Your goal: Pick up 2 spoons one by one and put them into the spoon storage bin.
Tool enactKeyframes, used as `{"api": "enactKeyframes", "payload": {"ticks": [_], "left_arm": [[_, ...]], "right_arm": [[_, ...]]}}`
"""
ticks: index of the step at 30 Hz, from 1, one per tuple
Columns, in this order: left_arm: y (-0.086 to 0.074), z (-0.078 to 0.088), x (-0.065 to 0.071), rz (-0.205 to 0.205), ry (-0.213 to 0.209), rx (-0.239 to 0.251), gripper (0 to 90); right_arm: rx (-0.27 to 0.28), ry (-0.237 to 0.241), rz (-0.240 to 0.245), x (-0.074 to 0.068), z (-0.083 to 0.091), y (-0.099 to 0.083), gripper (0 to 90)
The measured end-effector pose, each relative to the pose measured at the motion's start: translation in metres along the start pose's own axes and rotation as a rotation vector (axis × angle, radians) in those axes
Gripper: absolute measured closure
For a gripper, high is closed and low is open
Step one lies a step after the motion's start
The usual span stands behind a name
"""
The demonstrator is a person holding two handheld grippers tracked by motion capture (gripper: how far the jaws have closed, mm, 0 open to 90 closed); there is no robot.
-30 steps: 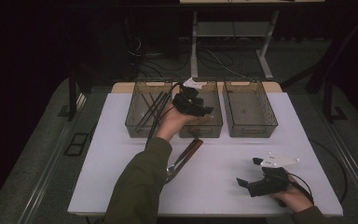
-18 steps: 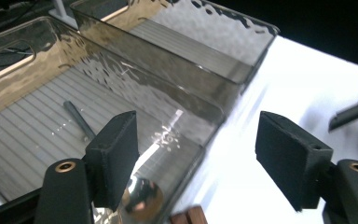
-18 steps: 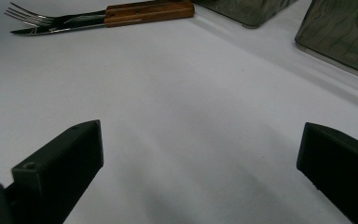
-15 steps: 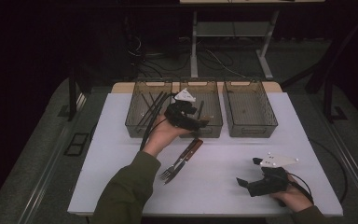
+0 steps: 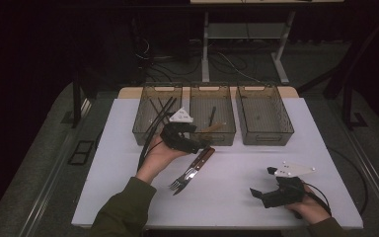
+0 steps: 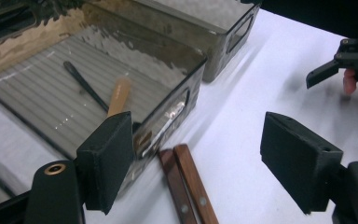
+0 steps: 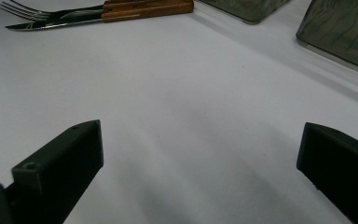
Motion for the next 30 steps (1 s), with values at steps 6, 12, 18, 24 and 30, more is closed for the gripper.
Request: {"api": "enactKeyframes", "payload": {"ticks": [6,12,18,24,30], "left_arm": [[-0.017,0.005,-0.004,0.027,0.014,0.011,27.1],[-0.036,0.005,-0.007,0.028,0.042,-0.001,35.4],[-0.044,0.0,-0.011,0.041,0.044,-0.015,56.5],[-0.045,-0.012,-0.01,0.033,0.043,-0.034,76.9],[-0.045,-0.027,-0.011,0.01,0.046,-0.091,88.9]], "right_arm": [[0.0,-0.003,0.001,0.0,0.0,0.0,0.1],[-0.006,0.002,0.003,0.0,0.0,0.0,0.1],[-0.008,-0.001,0.006,-0.001,-0.001,0.0,0.1],[-0.01,-0.003,0.005,0.0,-0.001,0.0,0.1],[-0.011,-0.002,0.005,0.0,-0.001,-0.001,0.1]]}}
Point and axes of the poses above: each handheld gripper's, and its own axes: z roughly backward along the jaws, y roughly out of its top, x roughly to its right, the point moved 3 cm from there along -z, roughly forward along the jaws, and after that the axes turned 1 degree about z, right-handed, at the moved point
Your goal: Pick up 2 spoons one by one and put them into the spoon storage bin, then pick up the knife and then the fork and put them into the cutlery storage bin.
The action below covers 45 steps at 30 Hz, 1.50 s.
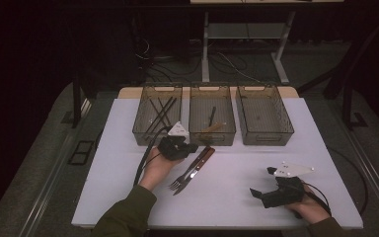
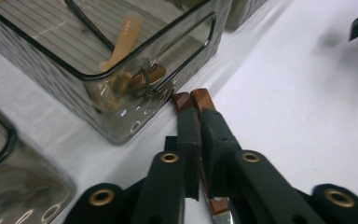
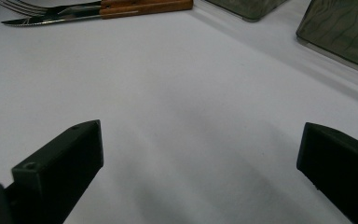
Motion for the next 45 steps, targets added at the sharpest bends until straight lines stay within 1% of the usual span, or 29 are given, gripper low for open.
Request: {"api": "enactKeyframes", "payload": {"ticks": [4,8,11,14,18,22,24,26,32,33,34,38,39,40,41,42,43,44,45], "left_arm": [[0.001,-0.009,-0.003,-0.003,0.004,-0.024,89.8],[0.001,-0.017,-0.004,0.002,0.017,-0.042,89.9],[-0.001,-0.024,-0.006,0.0,0.03,-0.067,90.0],[0.0,-0.028,-0.009,0.006,0.023,-0.078,90.0],[0.001,-0.033,-0.009,0.017,0.027,-0.082,90.0],[0.0,-0.038,-0.009,0.017,0.012,-0.096,90.0],[0.0,-0.039,-0.006,0.006,0.007,-0.107,90.0],[0.001,-0.04,-0.004,0.003,0.008,-0.106,90.0],[0.001,-0.043,0.002,-0.009,-0.015,-0.119,90.0],[0.002,-0.043,0.003,-0.025,-0.018,-0.123,90.0],[0.002,-0.044,0.005,-0.022,-0.021,-0.124,89.9],[0.005,-0.043,0.008,-0.045,-0.036,-0.123,90.0],[0.005,-0.044,0.01,-0.04,-0.04,-0.116,89.9],[0.006,-0.043,0.01,-0.062,-0.046,-0.122,90.0],[0.007,-0.043,0.011,-0.068,-0.049,-0.123,90.0],[0.007,-0.043,0.012,-0.068,-0.053,-0.123,90.0],[0.007,-0.043,0.015,-0.055,-0.057,-0.123,90.0],[0.007,-0.044,0.015,-0.062,-0.064,-0.124,90.0],[0.007,-0.044,0.015,-0.08,-0.065,-0.129,90.0]], "right_arm": [[0.0,-0.002,-0.002,0.0,0.0,0.0,0.1],[-0.005,-0.003,-0.001,0.001,-0.002,0.0,0.1],[-0.004,-0.003,-0.002,0.001,-0.002,0.0,0.1],[-0.002,-0.005,-0.004,0.001,-0.001,-0.001,0.1],[0.001,-0.003,-0.006,0.001,-0.001,0.0,0.1],[-0.001,0.001,-0.006,0.002,-0.002,0.0,0.1],[-0.005,0.0,-0.006,0.001,-0.002,0.0,0.1],[-0.003,0.001,-0.003,0.0,-0.002,0.0,0.1],[0.003,-0.001,-0.004,0.001,-0.001,0.0,0.1],[0.003,0.0,-0.004,0.001,-0.001,0.0,0.1],[0.003,-0.001,-0.003,0.001,-0.001,0.0,0.1],[0.002,0.001,-0.002,0.0,-0.001,0.0,0.1],[0.0,-0.001,-0.003,0.001,-0.001,0.0,0.1],[-0.001,-0.001,-0.002,0.001,-0.001,0.0,0.1],[0.0,0.001,-0.002,0.001,-0.001,0.0,0.1],[-0.001,0.001,-0.002,0.001,-0.001,0.0,0.1],[-0.001,0.001,-0.002,0.001,-0.001,0.0,0.1],[-0.001,0.001,-0.002,0.001,-0.001,0.0,0.1],[-0.001,0.002,-0.003,0.0,-0.001,0.0,0.1]]}}
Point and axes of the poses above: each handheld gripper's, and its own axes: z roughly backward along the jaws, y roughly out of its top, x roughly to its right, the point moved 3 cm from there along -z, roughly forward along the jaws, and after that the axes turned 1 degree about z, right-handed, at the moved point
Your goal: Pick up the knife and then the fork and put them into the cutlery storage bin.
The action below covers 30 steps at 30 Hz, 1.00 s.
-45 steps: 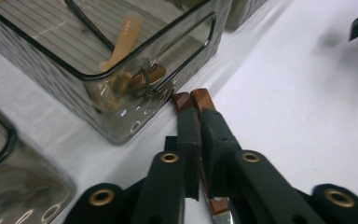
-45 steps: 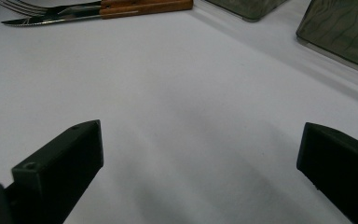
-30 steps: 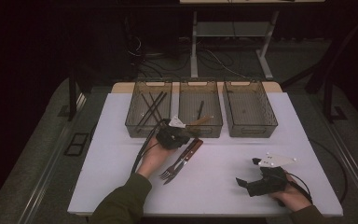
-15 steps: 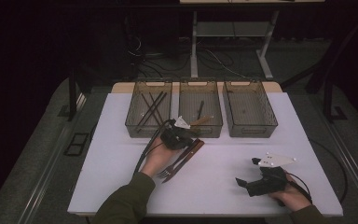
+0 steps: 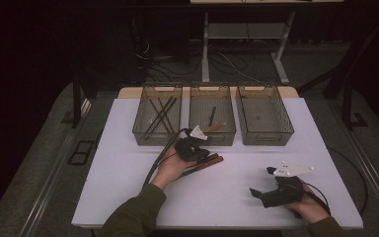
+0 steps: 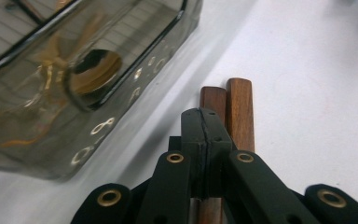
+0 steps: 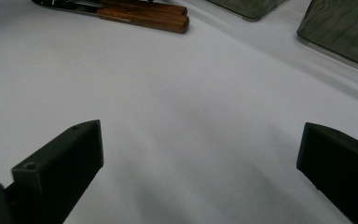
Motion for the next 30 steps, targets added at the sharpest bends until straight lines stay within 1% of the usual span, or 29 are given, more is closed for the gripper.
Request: {"api": "enactKeyframes", "payload": {"ticks": [1,2,3,4,8,9,11,13,14,18,19,20,21,22,25,26,28,29,30], "left_arm": [[0.0,-0.001,0.002,0.013,-0.003,0.001,90.0],[0.0,-0.001,0.003,0.014,-0.011,0.001,90.0],[0.0,-0.002,0.002,-0.004,-0.012,-0.004,90.0],[0.0,-0.002,0.004,0.002,-0.013,-0.004,90.0],[0.0,-0.004,0.006,-0.002,-0.026,-0.01,90.0],[0.0,-0.005,0.007,0.003,-0.03,-0.007,89.9],[0.0,-0.005,0.008,-0.008,-0.034,-0.015,89.9],[0.0,-0.005,0.009,-0.007,-0.042,-0.021,90.0],[0.0,-0.004,0.009,-0.025,-0.05,-0.029,90.0],[0.0,-0.006,0.014,-0.027,-0.067,-0.035,90.0],[0.0,-0.006,0.015,-0.041,-0.07,-0.046,90.0],[0.0,-0.007,0.016,-0.037,-0.075,-0.04,90.0],[0.0,-0.007,0.018,-0.042,-0.08,-0.045,90.0],[0.0,-0.006,0.018,-0.057,-0.084,-0.056,90.0],[0.0,-0.007,0.022,-0.071,-0.097,-0.068,90.0],[0.0,-0.008,0.023,-0.068,-0.095,-0.061,90.0],[-0.001,-0.009,0.023,-0.059,-0.095,-0.064,90.0],[-0.001,-0.009,0.022,-0.07,-0.096,-0.069,89.9],[-0.001,-0.009,0.022,-0.061,-0.097,-0.063,90.0]], "right_arm": [[0.0,-0.001,0.0,0.0,0.0,0.0,0.1],[0.001,-0.001,0.0,0.0,0.0,0.0,0.1],[0.001,-0.001,0.0,0.0,0.0,0.0,0.1],[0.0,-0.002,0.0,0.0,0.0,0.0,0.1],[0.0,-0.001,0.0,0.0,0.0,0.0,0.1],[0.001,-0.001,0.0,0.0,0.0,0.0,0.1],[0.001,-0.001,-0.001,0.0,0.0,0.0,0.1],[0.002,-0.001,0.0,0.0,0.0,0.0,0.1],[0.002,-0.001,0.0,0.0,0.0,0.0,0.1],[0.001,-0.001,0.001,0.0,0.0,0.0,0.1],[0.001,-0.001,0.001,0.0,0.0,0.0,0.1],[0.002,0.0,0.001,0.0,0.0,0.0,0.1],[0.003,0.0,0.002,0.0,0.0,0.0,0.1],[0.003,0.0,0.001,0.0,0.0,0.0,0.1],[0.003,0.0,0.0,0.0,0.001,0.0,0.1],[0.004,-0.001,-0.002,0.0,0.001,0.0,0.1],[0.004,-0.001,-0.002,0.0,0.001,0.0,0.1],[0.004,-0.001,-0.002,0.0,0.001,0.0,0.1],[0.003,-0.001,-0.003,0.0,0.001,0.0,0.1]]}}
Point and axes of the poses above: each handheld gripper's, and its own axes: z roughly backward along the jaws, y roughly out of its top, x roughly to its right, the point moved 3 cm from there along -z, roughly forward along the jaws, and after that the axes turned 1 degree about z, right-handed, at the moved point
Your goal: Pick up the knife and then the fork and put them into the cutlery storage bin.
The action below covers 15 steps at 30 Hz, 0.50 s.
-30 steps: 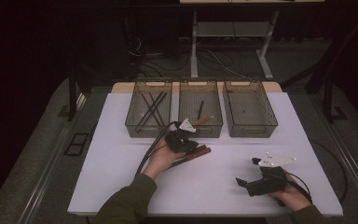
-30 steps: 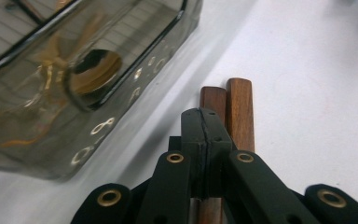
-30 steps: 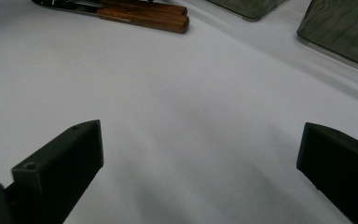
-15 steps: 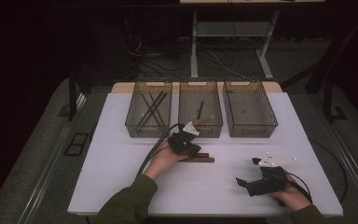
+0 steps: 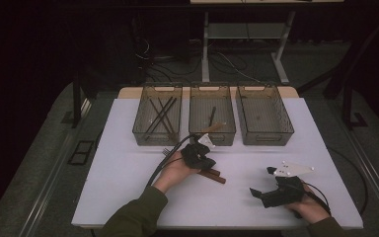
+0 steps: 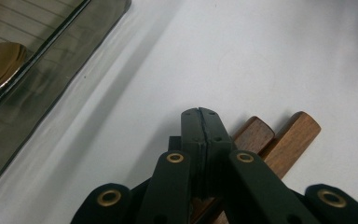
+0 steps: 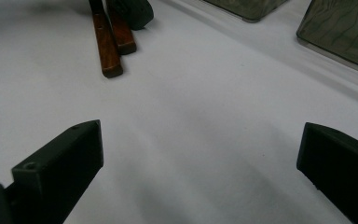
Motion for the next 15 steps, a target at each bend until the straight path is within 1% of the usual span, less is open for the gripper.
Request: {"api": "enactKeyframes", "payload": {"ticks": [2,4,5,6,7,10,11,13,14,15], "left_arm": [[0.0,0.0,0.0,-0.002,0.0,-0.001,89.9],[0.0,0.001,-0.001,-0.016,0.005,-0.012,89.9],[-0.001,0.002,-0.002,-0.012,0.016,-0.012,89.9],[-0.001,0.004,-0.005,-0.011,0.036,-0.01,89.5],[-0.002,0.005,-0.006,-0.007,0.045,-0.013,88.8],[-0.005,0.015,-0.014,0.017,0.063,-0.002,89.5],[-0.007,0.019,-0.016,0.032,0.065,0.011,89.7],[-0.01,0.024,-0.018,0.039,0.07,0.014,89.8],[-0.011,0.026,-0.019,0.035,0.075,0.006,89.8],[-0.013,0.027,-0.019,0.035,0.088,0.004,89.8]], "right_arm": [[0.0,0.0,0.001,0.0,0.0,0.0,0.1],[0.001,0.0,0.002,0.0,0.0,0.0,0.1],[0.001,0.0,0.002,0.001,0.0,0.0,0.1],[0.001,0.0,0.001,0.001,0.0,0.0,0.1],[0.0,0.0,0.001,0.0,0.0,0.0,0.1],[0.001,0.001,0.001,0.0,0.001,0.0,0.1],[0.0,0.0,0.002,0.0,0.001,0.0,0.1],[0.001,0.0,0.002,0.001,0.0,0.0,0.1],[0.001,0.0,0.002,0.001,0.0,0.0,0.1],[0.0,0.0,0.002,0.001,0.0,0.0,0.1]]}}
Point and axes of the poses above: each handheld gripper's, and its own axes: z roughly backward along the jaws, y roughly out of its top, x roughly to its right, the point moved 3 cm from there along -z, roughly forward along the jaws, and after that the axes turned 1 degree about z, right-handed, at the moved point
